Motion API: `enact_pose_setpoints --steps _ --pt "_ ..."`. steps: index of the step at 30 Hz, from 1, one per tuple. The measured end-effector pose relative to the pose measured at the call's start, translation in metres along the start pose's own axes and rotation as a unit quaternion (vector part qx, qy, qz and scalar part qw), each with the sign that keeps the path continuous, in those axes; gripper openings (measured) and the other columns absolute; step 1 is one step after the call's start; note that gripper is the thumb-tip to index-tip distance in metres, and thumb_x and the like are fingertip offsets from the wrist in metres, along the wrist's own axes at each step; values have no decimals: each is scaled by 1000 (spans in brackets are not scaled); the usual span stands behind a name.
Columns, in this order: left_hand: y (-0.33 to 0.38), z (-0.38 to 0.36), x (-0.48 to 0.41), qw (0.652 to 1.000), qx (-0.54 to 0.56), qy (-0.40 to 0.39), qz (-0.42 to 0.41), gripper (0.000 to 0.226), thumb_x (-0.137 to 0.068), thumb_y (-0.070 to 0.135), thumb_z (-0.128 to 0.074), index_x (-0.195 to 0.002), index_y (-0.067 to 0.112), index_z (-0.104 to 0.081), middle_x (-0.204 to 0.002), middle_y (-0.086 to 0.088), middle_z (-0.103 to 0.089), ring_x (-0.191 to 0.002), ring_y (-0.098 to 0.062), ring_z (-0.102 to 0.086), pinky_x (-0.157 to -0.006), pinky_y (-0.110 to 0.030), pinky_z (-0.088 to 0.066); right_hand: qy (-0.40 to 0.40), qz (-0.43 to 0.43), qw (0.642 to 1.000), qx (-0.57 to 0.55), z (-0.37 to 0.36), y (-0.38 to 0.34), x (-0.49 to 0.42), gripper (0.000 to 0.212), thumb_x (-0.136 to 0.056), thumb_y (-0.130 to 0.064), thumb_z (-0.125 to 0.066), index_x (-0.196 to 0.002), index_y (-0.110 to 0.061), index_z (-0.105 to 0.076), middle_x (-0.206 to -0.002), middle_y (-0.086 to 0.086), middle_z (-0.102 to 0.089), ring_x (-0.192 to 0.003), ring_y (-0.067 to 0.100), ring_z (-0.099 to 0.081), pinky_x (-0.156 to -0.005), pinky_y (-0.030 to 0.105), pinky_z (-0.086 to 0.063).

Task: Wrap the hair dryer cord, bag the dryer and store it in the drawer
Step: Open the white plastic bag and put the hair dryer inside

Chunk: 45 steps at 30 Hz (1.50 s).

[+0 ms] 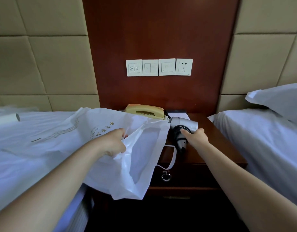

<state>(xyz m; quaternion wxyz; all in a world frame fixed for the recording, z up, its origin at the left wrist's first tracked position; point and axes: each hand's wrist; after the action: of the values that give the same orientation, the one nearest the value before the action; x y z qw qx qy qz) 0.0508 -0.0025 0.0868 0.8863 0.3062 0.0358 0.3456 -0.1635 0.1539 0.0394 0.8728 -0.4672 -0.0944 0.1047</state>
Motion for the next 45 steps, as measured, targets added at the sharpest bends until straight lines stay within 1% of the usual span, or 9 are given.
enact_pose_setpoints --steps 4,10,16,22,24,29,34,41,45 --pt "5 1 -3 1000 -1 10 -2 20 -79 12 -58 -95 16 -48 -106 -10 -60 -82 -24 -56 -62 -27 -42 -9 -35 999 -4 -12 -11 -15 95 -76 -54 -67 -135 7 -24 -131 19 -48 -117 34 -52 -86 37 -45" --pt "-4 2 -8 999 -11 23 -32 77 -47 73 -58 -94 12 -54 -88 -4 -62 -83 -24 -62 -77 -37 -48 13 -61 992 112 -40 -8 -26 101 -73 -56 -68 -140 1 -19 -135 18 -43 -125 36 -41 -95 40 -40" --pt "-16 4 -9 993 -44 79 -82 36 -93 40 -47 -69 14 -41 -61 1 -38 -60 -21 -38 -62 -30 -30 3 -3 989 150 -38 -7 -31 91 -79 -46 -65 -141 -1 -15 -130 21 -47 -116 38 -50 -76 36 -41" --pt "-10 7 -4 980 -84 154 -91 40 -94 38 -43 -60 20 -29 -68 -20 -40 -80 -41 -51 -61 -32 -31 -17 -27 995 -94 -11 9 -28 88 -76 -38 -73 -136 4 -24 -130 21 -50 -116 36 -52 -89 37 -46" --pt "-6 6 -4 981 -83 155 -87 40 -93 37 -43 -60 20 -30 -71 -24 -38 -78 -44 -49 -61 -35 -36 -45 -26 979 -198 2 16 -22 85 -70 -36 -78 -131 4 -34 -117 24 -56 -96 37 -62 -75 46 -56" --pt "8 -4 -11 984 -50 148 -88 38 -94 37 -42 -66 12 -41 -65 -14 -48 -67 -32 -45 -61 -31 -31 -107 71 959 -254 43 17 7 48 -82 -28 -69 -109 9 -53 -84 25 -61 -47 21 -63 -45 27 -51" --pt "31 -12 -16 974 -74 184 -113 45 -97 36 -35 -98 -7 -49 -104 -29 -58 -96 -43 -56 -73 -40 -43 -192 132 945 -228 75 9 41 49 -82 -28 -69 -120 -8 -46 -94 21 -66 -65 28 -68 -55 35 -55" --pt "68 -2 5 944 -109 187 -251 30 -96 27 -32 -110 9 -52 -70 0 -36 -78 -30 -48 -68 -35 -36 -276 182 940 -81 70 -4 79 48 -76 -30 -74 -115 -14 -51 -93 4 -67 -66 11 -70 -58 31 -58" --pt "78 9 30 919 -121 111 -359 23 -95 33 -32 -108 19 -45 -93 -2 -49 -80 -25 -52 -79 -40 -44 -294 157 940 -71 46 -21 87 50 -76 -34 -74 -115 -14 -50 -99 9 -67 -77 18 -69 -61 32 -59"
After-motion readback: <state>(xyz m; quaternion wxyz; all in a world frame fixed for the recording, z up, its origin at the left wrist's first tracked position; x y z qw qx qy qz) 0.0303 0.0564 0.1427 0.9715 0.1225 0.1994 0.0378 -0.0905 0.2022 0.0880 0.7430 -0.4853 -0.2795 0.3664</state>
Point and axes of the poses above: each hand's wrist, its own x-axis away from the middle knuckle, its own z-axis out of the back of the hand, y = z × x
